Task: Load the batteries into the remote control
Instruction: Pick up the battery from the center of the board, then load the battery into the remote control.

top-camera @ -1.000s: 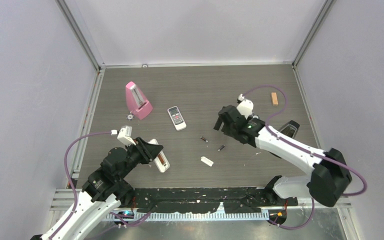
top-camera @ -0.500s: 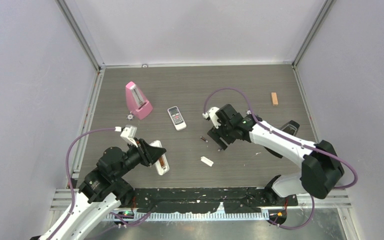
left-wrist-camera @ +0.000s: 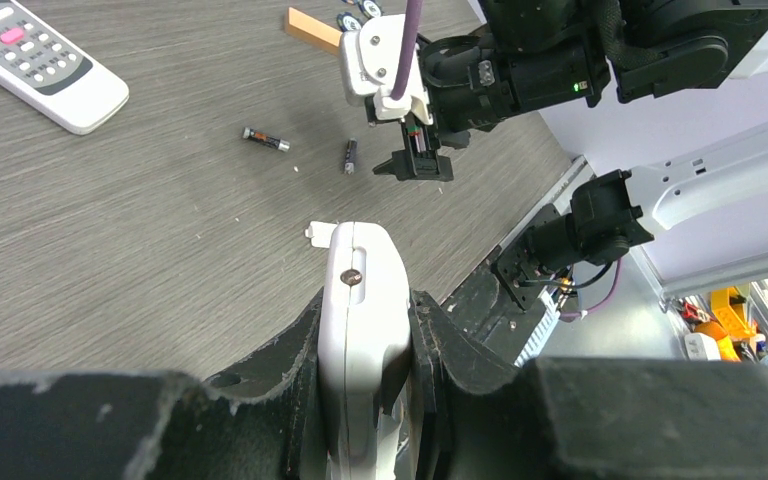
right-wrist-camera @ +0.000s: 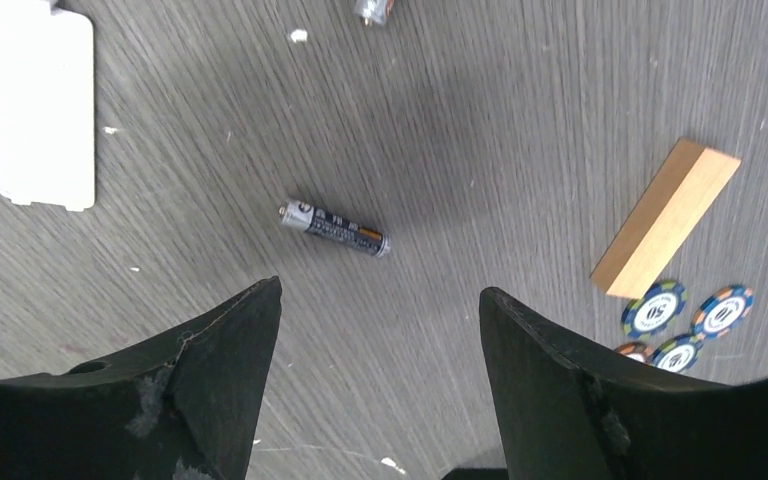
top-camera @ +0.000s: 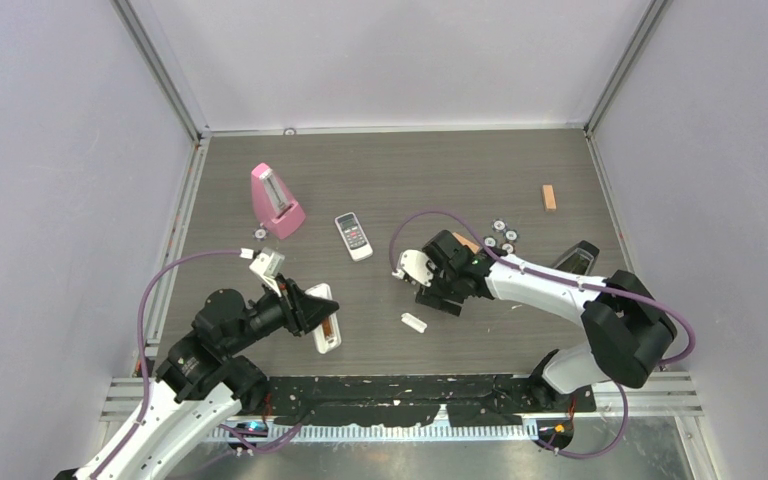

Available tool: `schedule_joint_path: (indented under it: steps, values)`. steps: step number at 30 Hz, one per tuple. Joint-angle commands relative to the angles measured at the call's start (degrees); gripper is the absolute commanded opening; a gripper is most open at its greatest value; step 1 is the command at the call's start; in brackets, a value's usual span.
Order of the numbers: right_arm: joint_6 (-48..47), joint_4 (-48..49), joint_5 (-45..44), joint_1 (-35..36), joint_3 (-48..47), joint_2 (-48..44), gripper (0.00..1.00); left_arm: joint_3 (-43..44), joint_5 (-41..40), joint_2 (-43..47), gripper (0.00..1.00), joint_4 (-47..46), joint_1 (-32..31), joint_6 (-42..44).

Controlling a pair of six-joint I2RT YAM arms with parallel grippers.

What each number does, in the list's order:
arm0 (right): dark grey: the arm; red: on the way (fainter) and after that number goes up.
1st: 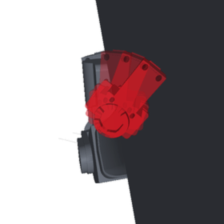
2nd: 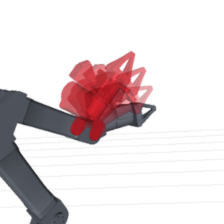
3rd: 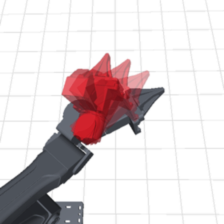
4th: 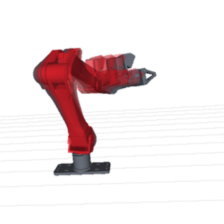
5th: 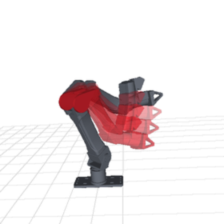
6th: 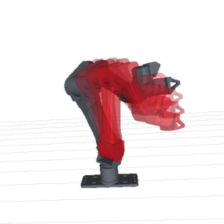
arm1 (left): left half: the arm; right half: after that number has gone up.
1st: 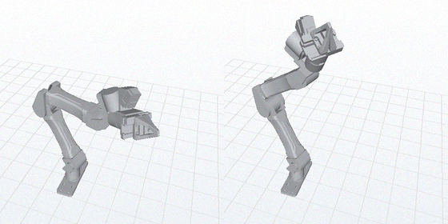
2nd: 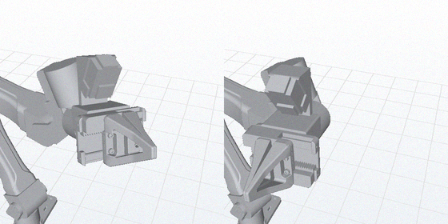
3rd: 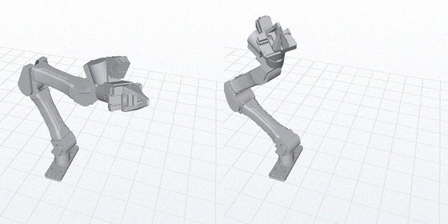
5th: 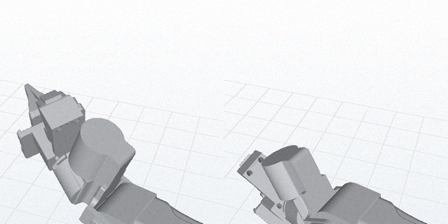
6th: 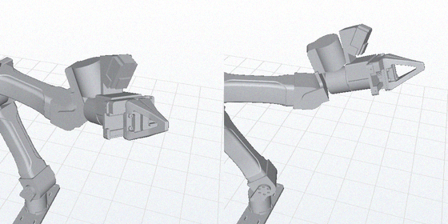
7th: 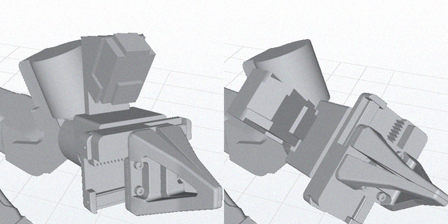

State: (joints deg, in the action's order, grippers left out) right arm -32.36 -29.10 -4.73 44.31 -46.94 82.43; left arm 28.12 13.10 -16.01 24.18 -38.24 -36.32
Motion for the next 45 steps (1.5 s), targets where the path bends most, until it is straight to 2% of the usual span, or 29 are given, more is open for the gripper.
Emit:
schedule_joint_path:
  steps: [1,8,17,19,23,25,29,34,39,41,45]
  values:
    - [-5.6,6.0,3.0,0.4,0.0,1.6,0.76,2.4,0.9,0.5,0.0,-3.7,0.3,1.0]
    - [-6.1,7.7,7.2,0.1,-2.0,5.6,0.59,2.2,0.0,1.4,0.0,-3.4,0.2,0.8]
    - [-4.0,7.5,6.3,-0.8,-2.7,7.9,0.55,1.8,-0.4,1.8,0.0,-3.3,0.2,0.6]
    - [-2.6,7.4,6.3,-1.3,-3.1,8.2,0.52,1.9,-0.4,1.7,0.0,-3.4,0.3,0.5]
    - [-0.4,6.4,6.8,-2.8,-3.4,8.4,0.36,2.0,-0.4,1.7,0.0,-3.3,0.2,0.5]
    - [0.4,6.1,6.7,-3.2,-3.3,8.2,0.24,1.8,-0.7,1.9,0.0,-3.3,0.2,0.5]
    - [3.8,7.0,6.8,-3.4,-3.8,6.0,0.13,1.1,-1.2,2.4,0.0,-4.0,0.2,-0.2]
    - [14.4,11.2,9.3,-3.3,-5.7,-1.0,0.06,-0.3,-1.5,2.7,0.0,-6.4,0.2,-2.1]
    - [32.2,19.5,12.2,-2.1,-4.8,-12.9,0.06,-1.7,-1.5,2.8,0.0,-9.9,0.2,-6.3]
    - [39.6,23.7,12.9,-0.7,-3.5,-17.2,0.05,-2.7,-1.5,3.0,0.0,-11.9,0.2,-8.6]
    - [50.6,30.6,9.0,8.0,-1.4,-23.3,0.06,-4.1,-3.1,2.9,0.0,-14.5,0.2,-12.9]
